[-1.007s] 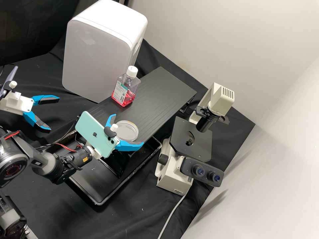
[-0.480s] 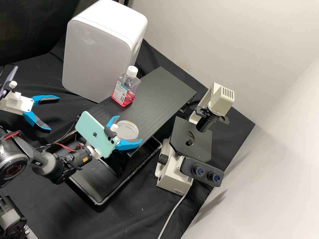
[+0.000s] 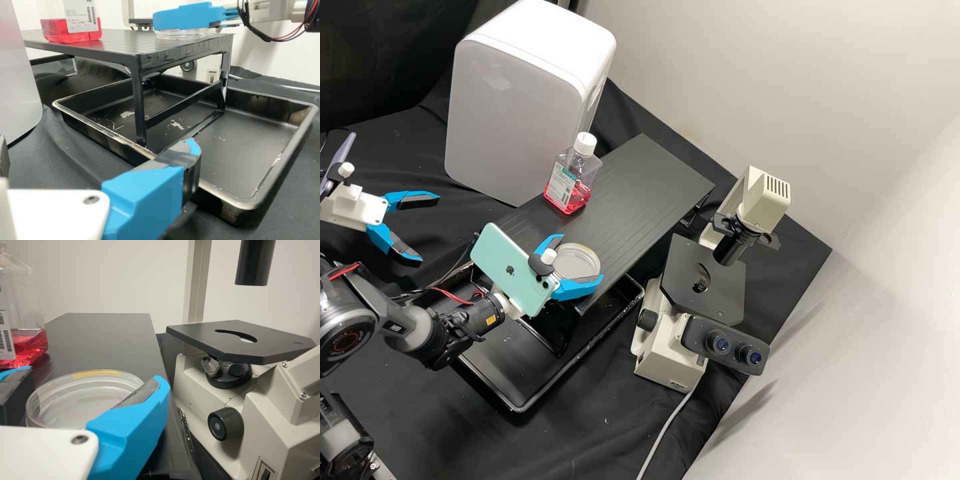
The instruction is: Remove the lid from the petri dish
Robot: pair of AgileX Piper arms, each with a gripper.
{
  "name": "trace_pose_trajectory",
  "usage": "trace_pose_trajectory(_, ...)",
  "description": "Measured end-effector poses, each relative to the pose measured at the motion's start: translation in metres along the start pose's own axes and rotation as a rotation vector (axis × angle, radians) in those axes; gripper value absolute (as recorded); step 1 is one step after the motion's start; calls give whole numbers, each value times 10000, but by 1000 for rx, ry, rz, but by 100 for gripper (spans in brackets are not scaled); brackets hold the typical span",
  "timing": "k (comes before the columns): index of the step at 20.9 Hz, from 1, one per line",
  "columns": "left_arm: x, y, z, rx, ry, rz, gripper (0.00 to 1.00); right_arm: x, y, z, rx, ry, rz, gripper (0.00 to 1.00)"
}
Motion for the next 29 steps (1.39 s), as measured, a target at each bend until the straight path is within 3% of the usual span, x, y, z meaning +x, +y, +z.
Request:
trace_pose_trajectory(13,0,0,0,2,0,0,100,-2,3,-4,0,1,1,0)
trace_pose_trajectory(16,0,0,0,2,0,0,100,-35,42,-44,0,32,31,0)
trace_pose_trajectory(21,0,0,0,2,0,0,100,-115,157,-164,18,129,122,0)
trace_pose_trajectory(29,0,0,0,4,0,0,100,-143,202,-210,51,154,140,0)
